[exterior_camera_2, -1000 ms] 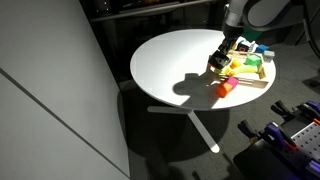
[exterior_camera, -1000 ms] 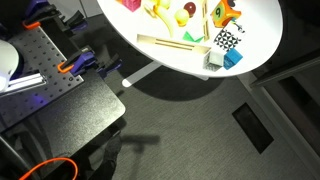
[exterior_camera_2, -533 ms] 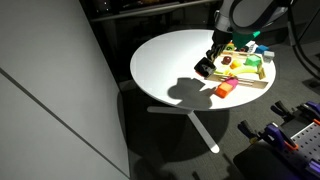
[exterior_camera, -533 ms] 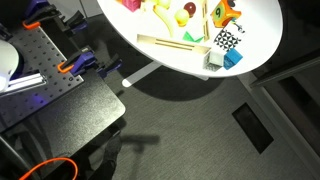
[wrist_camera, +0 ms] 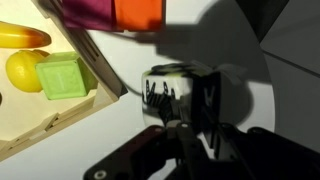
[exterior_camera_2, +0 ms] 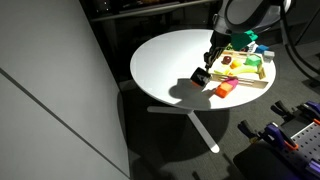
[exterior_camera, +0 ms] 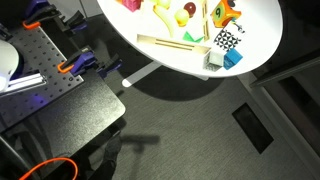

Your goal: Remove the block from the wooden tray

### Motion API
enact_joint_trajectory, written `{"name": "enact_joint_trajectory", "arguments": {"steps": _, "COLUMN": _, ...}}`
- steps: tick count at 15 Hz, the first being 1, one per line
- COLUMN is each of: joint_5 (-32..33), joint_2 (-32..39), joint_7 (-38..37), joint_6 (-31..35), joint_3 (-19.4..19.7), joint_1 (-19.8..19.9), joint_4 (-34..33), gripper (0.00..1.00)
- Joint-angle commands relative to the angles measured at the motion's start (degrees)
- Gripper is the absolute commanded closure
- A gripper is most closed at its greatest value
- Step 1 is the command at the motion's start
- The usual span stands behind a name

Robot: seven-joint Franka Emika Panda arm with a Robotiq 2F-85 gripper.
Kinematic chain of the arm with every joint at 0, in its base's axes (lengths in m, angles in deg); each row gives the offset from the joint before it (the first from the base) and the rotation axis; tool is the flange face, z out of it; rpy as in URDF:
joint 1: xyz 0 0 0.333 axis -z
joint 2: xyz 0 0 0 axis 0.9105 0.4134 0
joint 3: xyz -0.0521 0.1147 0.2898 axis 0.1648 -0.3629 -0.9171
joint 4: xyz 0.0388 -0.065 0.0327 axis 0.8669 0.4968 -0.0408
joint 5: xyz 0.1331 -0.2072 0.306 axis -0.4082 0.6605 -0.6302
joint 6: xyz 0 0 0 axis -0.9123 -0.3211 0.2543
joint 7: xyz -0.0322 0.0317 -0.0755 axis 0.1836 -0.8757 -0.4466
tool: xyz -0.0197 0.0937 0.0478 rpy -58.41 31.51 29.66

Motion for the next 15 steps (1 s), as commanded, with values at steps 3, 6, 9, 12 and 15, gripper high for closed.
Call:
{"name": "enact_joint_trajectory", "arguments": {"steps": 3, "joint_5": 1.93, "joint_2": -1.10, "joint_7": -4.31, "joint_6": -4.39, "joint_3": 1.57, "joint_1": -0.11, "joint_4": -0.39, "gripper": 0.34}}
{"name": "enact_joint_trajectory", "arguments": {"steps": 6, "joint_5": 2.36, "joint_2": -1.72, "joint_7": -8.50, "joint_6": -11.07, "joint_3": 2.70, "joint_1": -0.06, "joint_4": -2.05, "gripper": 0.11}}
{"name": "enact_joint_trajectory", "arguments": {"steps": 9, "joint_5": 2.84, "joint_2": -2.40, "joint_7": -12.38, "joint_6": -18.14, "joint_3": 3.74, "joint_1": 0.00, "joint_4": -4.24, "gripper": 0.00}}
{"name": "enact_joint_trajectory", "arguments": {"steps": 12, "joint_5": 3.24, "joint_2": -3.03, "joint_7": -15.24, "joint_6": -24.33, "joint_3": 4.37, "joint_1": -0.06, "joint_4": -6.21, "gripper": 0.00}}
{"name": "enact_joint_trajectory", "arguments": {"steps": 15, "joint_5": 4.38, "joint_2": -3.58, "joint_7": -17.83, "joint_6": -28.64, "joint_3": 4.65, "joint_1": -0.21, "joint_4": -7.52, "gripper": 0.01}}
